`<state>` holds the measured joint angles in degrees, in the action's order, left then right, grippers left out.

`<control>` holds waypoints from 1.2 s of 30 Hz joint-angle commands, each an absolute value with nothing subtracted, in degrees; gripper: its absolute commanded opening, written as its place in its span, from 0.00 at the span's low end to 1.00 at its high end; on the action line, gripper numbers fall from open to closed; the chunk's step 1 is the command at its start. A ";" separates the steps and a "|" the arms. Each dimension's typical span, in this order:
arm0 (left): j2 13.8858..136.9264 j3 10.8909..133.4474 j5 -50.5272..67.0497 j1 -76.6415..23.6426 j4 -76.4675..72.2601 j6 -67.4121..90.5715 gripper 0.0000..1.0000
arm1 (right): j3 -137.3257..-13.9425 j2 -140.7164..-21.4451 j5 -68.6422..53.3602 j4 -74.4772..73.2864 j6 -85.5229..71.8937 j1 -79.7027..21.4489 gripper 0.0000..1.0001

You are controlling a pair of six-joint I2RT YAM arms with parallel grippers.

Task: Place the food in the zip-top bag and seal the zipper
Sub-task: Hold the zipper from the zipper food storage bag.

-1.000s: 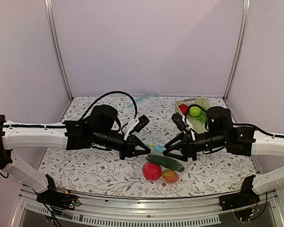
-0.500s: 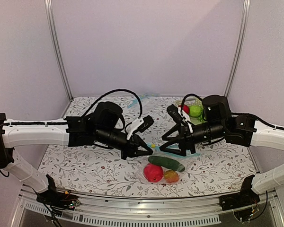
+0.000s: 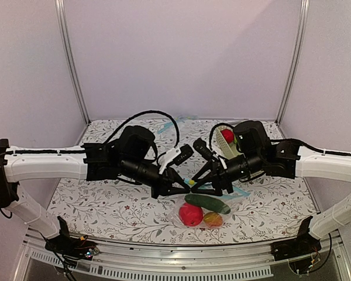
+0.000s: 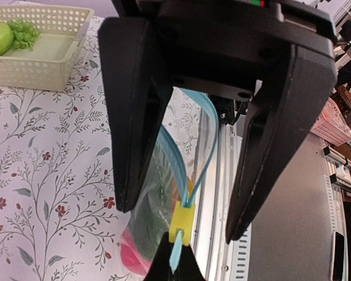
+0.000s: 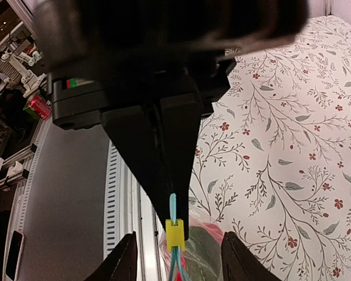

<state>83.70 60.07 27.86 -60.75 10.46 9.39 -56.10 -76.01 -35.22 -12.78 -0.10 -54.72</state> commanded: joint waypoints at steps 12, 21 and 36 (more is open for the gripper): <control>84.95 61.52 28.30 -61.93 11.09 8.84 0.00 | -57.30 -77.51 -36.76 -8.43 0.26 -54.95 0.33; 84.57 61.20 27.90 -61.92 10.91 9.08 0.00 | -56.75 -77.72 -37.37 -8.50 0.30 -54.99 0.11; 81.48 57.34 26.84 -60.67 6.61 12.59 0.00 | -54.08 -73.98 -34.11 -10.73 -1.06 -54.63 0.07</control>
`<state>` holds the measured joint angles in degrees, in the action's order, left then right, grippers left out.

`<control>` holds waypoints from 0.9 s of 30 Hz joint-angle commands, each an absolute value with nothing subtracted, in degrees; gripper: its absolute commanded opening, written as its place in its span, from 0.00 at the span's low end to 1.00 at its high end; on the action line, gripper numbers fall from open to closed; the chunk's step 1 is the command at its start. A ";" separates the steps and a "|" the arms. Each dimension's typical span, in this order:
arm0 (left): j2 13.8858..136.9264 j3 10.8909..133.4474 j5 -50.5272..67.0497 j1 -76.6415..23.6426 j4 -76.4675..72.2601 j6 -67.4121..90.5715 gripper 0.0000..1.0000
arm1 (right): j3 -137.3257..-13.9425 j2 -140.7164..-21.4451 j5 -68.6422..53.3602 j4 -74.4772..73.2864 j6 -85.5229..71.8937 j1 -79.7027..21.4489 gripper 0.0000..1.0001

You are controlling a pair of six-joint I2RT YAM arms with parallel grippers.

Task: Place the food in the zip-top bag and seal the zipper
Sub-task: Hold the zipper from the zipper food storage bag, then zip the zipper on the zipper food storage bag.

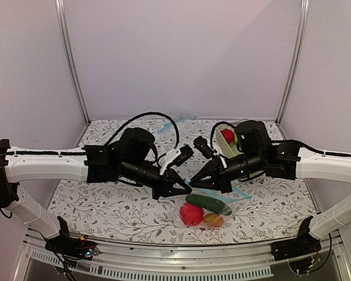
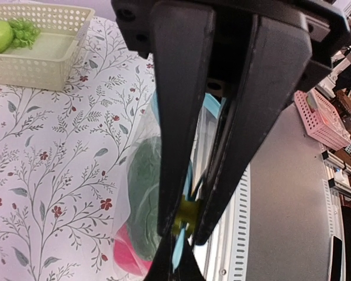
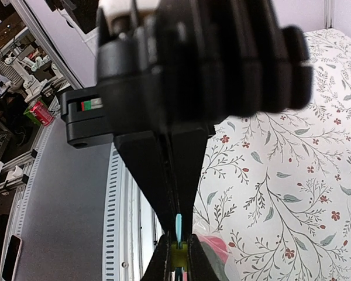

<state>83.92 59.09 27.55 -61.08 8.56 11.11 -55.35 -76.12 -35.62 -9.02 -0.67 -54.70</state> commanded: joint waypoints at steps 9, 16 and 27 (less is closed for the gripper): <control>80.44 56.21 26.98 -59.79 5.89 13.17 0.00 | -53.44 -72.61 -33.46 -12.50 -0.88 -54.06 0.07; 80.17 55.82 26.28 -58.84 6.21 13.38 0.00 | -53.00 -71.95 -32.61 -13.33 -0.70 -53.85 0.07; 79.82 55.20 23.64 -56.57 8.38 13.56 0.00 | -52.30 -71.17 -31.16 -14.39 -0.62 -53.03 0.06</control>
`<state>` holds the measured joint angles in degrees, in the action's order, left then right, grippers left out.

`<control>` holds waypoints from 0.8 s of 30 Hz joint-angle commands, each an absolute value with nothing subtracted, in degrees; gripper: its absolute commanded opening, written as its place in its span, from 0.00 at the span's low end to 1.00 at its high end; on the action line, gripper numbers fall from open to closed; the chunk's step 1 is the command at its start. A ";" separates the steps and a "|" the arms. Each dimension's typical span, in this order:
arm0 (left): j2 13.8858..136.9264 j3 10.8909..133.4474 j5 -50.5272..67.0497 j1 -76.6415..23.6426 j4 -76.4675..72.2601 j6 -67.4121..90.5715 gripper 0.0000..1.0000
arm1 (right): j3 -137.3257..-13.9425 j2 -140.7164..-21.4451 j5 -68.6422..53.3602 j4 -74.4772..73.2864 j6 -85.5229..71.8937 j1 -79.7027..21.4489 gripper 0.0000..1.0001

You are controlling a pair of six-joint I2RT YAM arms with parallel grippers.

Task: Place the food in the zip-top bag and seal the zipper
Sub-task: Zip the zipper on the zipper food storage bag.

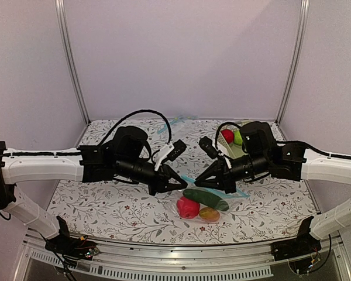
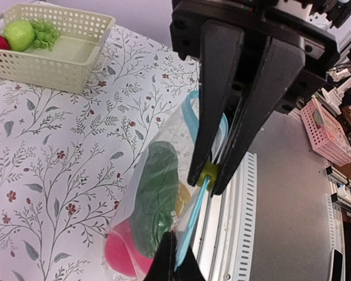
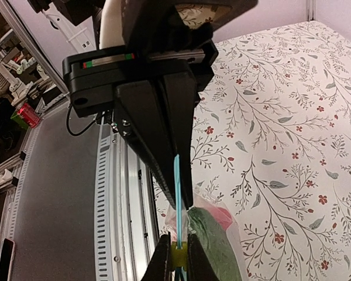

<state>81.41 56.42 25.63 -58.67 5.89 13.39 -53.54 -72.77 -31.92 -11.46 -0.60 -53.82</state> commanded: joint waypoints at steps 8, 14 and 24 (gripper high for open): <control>79.32 55.31 20.57 -54.82 11.27 13.14 0.00 | -51.73 -70.46 -30.08 -15.65 -0.68 -52.40 0.06; 78.68 55.37 19.37 -53.34 12.83 12.89 0.00 | -51.35 -69.76 -28.93 -16.49 -0.62 -51.95 0.06; 77.41 54.90 17.88 -51.15 14.70 12.66 0.00 | -51.77 -68.70 -25.21 -20.28 2.55 -50.28 0.04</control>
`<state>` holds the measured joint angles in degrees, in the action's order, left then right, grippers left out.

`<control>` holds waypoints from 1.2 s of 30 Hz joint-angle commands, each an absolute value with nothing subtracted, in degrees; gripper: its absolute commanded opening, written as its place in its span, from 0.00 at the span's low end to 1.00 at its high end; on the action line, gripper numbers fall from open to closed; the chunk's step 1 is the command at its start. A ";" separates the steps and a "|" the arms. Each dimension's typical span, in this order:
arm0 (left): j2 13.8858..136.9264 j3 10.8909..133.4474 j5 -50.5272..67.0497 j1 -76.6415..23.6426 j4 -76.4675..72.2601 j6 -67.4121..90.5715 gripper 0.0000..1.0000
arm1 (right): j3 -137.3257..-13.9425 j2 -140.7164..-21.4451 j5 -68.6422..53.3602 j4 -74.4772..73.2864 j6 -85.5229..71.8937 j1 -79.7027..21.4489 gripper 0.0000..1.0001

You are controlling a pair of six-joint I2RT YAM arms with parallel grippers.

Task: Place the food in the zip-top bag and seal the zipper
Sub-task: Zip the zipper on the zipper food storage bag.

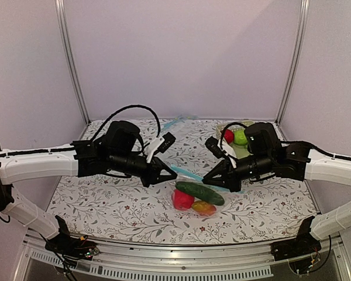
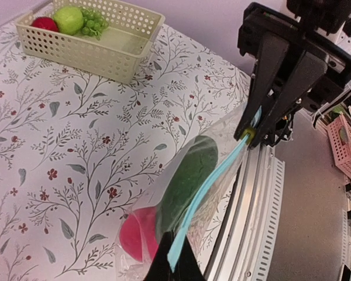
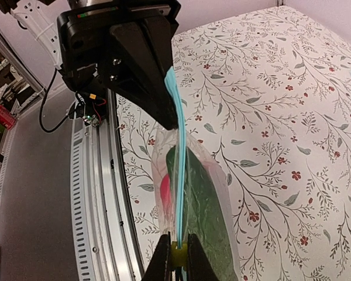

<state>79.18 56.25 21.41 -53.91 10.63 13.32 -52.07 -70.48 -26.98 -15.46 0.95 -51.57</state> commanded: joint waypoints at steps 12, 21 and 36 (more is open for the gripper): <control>75.56 53.45 17.05 -47.55 15.01 13.78 0.00 | -51.44 -66.42 -23.63 -23.11 3.52 -47.89 0.04; 74.22 53.27 16.15 -44.62 17.51 13.54 0.00 | -51.59 -65.84 -22.96 -24.00 3.26 -47.41 0.04; 71.58 52.30 13.40 -40.17 19.98 14.19 0.00 | -51.68 -64.43 -21.31 -25.34 3.12 -47.36 0.05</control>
